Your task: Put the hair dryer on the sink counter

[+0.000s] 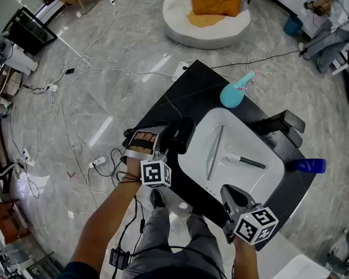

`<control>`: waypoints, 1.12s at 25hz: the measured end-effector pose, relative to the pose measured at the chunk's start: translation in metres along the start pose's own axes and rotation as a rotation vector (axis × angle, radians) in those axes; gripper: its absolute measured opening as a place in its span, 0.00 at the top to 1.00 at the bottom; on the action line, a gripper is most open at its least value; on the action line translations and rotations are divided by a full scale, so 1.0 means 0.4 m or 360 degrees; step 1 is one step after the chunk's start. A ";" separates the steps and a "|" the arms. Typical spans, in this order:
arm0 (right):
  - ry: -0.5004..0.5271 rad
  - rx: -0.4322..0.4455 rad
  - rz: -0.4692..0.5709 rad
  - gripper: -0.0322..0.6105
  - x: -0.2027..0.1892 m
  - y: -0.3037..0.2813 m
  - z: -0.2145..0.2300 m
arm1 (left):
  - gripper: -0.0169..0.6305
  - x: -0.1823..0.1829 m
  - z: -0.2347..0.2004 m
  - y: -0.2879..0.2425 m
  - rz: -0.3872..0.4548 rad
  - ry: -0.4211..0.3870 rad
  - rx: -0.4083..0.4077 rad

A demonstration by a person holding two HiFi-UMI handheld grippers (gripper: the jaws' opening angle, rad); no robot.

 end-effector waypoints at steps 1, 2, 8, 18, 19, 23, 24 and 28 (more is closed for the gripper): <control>-0.0001 0.0001 0.0000 0.93 -0.002 0.001 -0.001 | 0.65 -0.002 0.002 -0.003 -0.0007 -0.0017 0.0010; -0.0001 0.0001 0.0000 0.93 -0.004 0.002 -0.003 | 0.65 -0.004 0.005 -0.008 -0.0018 -0.0038 0.0015; 0.0001 -0.0006 -0.0007 0.93 -0.025 0.012 -0.005 | 0.64 -0.013 0.018 -0.025 -0.0015 -0.0110 -0.0030; -0.0002 -0.0013 0.0000 0.93 -0.057 0.037 -0.018 | 0.64 -0.019 0.004 -0.021 0.0027 -0.0044 -0.0189; -0.0002 -0.0013 -0.0003 0.93 -0.061 0.038 -0.021 | 0.64 -0.020 0.003 -0.019 0.0029 -0.0038 -0.0205; -0.0006 -0.0012 -0.0014 0.93 -0.071 0.040 -0.032 | 0.63 -0.021 0.000 -0.011 0.0041 -0.0030 -0.0257; -0.0005 -0.0010 -0.0014 0.93 -0.071 0.038 -0.033 | 0.63 -0.022 -0.001 -0.011 0.0042 -0.0036 -0.0267; -0.0005 -0.0008 -0.0017 0.93 -0.070 0.035 -0.029 | 0.63 -0.022 0.000 -0.012 0.0043 -0.0094 -0.0279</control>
Point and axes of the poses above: the fingertips, and each gripper's own axes: y backward along the fingers, z to its right, x out of its top, the point moved 10 cm from there along y, backward along the fingers, and after that the axes turned 2 degrees about z, right-handed, at the moved point
